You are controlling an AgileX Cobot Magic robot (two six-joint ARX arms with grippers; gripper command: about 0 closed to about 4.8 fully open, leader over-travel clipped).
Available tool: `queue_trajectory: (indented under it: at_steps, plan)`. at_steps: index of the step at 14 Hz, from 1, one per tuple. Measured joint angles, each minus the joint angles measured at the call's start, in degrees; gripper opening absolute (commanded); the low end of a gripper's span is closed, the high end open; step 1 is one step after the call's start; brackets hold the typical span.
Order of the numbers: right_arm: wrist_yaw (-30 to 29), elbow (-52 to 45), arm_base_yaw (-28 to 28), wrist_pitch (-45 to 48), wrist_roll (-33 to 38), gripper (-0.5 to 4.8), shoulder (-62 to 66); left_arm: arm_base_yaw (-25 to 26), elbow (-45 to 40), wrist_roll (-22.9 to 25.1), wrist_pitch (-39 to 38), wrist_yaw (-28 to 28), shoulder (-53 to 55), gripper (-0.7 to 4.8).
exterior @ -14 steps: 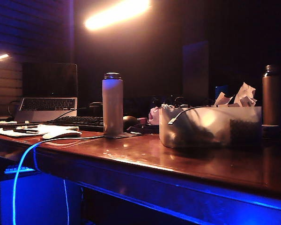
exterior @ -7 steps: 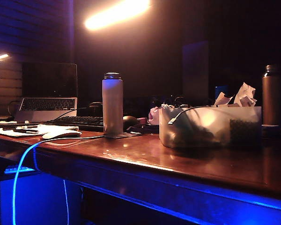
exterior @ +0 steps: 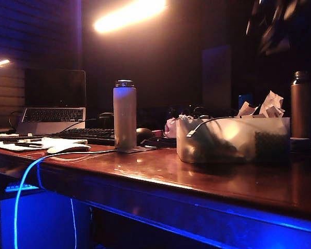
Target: Pick up the liquid glue and place it into the translucent box.
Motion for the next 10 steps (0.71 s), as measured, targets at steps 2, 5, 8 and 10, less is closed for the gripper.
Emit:
queue_trajectory:
  at_steps: [2, 5, 8, 10]
  plan:
    - [0.0, 0.1, 0.0, 5.9, 0.0, 4.79, 5.9, 0.0, 0.0, 0.0, 0.1, 0.0, 0.0, -0.06]
    - [0.0, 0.1, 0.5, 14.3, 0.0, 4.79, 12.7, 0.0, 0.0, 0.0, 0.1, 0.0, 0.0, -0.06]
    - [0.0, 0.5, 0.7, 18.7, -0.2, 4.79, 16.7, 0.0, 0.0, 0.0, 0.8, 0.0, 0.0, -0.06]
    - [0.0, 1.9, 0.7, 20.5, -1.2, 4.79, 19.6, 0.0, 0.0, 0.1, 0.9, 0.0, 0.0, -0.06]
